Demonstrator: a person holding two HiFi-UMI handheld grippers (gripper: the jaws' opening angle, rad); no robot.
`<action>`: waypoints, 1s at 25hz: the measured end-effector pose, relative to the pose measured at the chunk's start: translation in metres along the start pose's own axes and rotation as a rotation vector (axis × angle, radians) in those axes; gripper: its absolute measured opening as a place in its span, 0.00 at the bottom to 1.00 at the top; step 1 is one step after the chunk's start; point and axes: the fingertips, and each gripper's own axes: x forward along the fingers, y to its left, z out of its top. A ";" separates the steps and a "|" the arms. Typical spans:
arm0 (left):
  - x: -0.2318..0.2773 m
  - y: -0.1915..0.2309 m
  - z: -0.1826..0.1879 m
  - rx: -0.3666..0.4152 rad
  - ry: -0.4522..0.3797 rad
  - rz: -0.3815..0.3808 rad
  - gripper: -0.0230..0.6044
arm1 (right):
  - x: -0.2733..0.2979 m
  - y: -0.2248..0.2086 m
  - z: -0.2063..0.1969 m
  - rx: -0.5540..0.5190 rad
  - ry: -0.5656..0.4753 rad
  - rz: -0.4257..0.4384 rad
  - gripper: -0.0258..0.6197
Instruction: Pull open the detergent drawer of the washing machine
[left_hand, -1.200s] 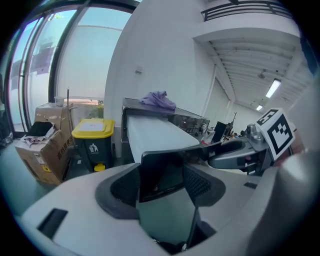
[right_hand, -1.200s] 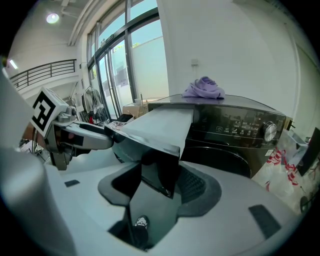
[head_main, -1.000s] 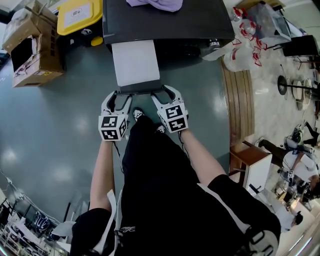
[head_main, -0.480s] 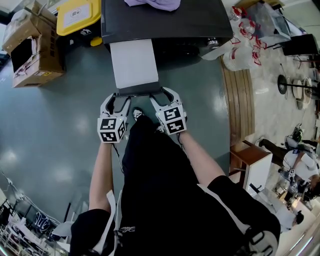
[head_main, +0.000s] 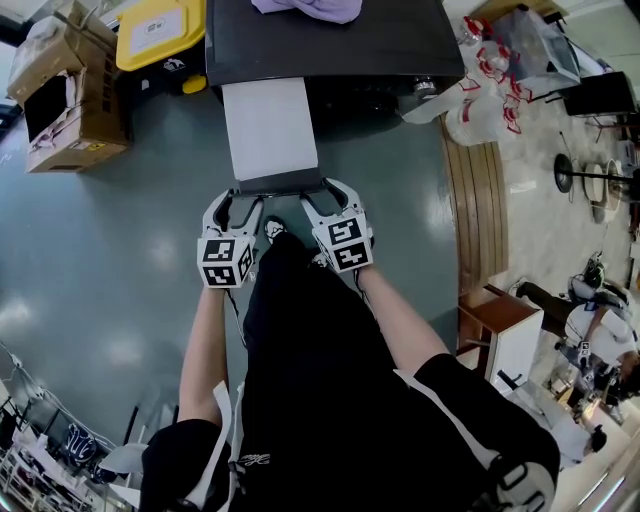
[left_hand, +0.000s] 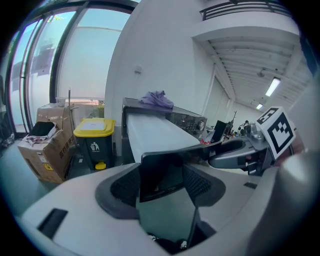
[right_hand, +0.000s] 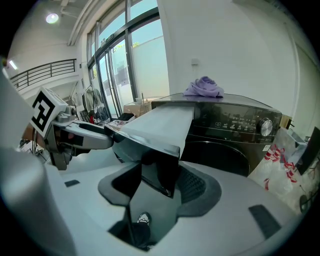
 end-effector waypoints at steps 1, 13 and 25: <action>-0.001 -0.001 0.000 0.000 0.000 0.000 0.44 | -0.001 0.000 0.000 0.000 0.001 -0.002 0.39; -0.007 -0.007 -0.009 0.000 -0.001 0.009 0.44 | -0.007 0.004 -0.010 -0.002 0.005 0.002 0.39; -0.014 -0.007 -0.018 -0.009 -0.001 0.093 0.44 | -0.011 0.008 -0.016 0.026 -0.002 -0.012 0.42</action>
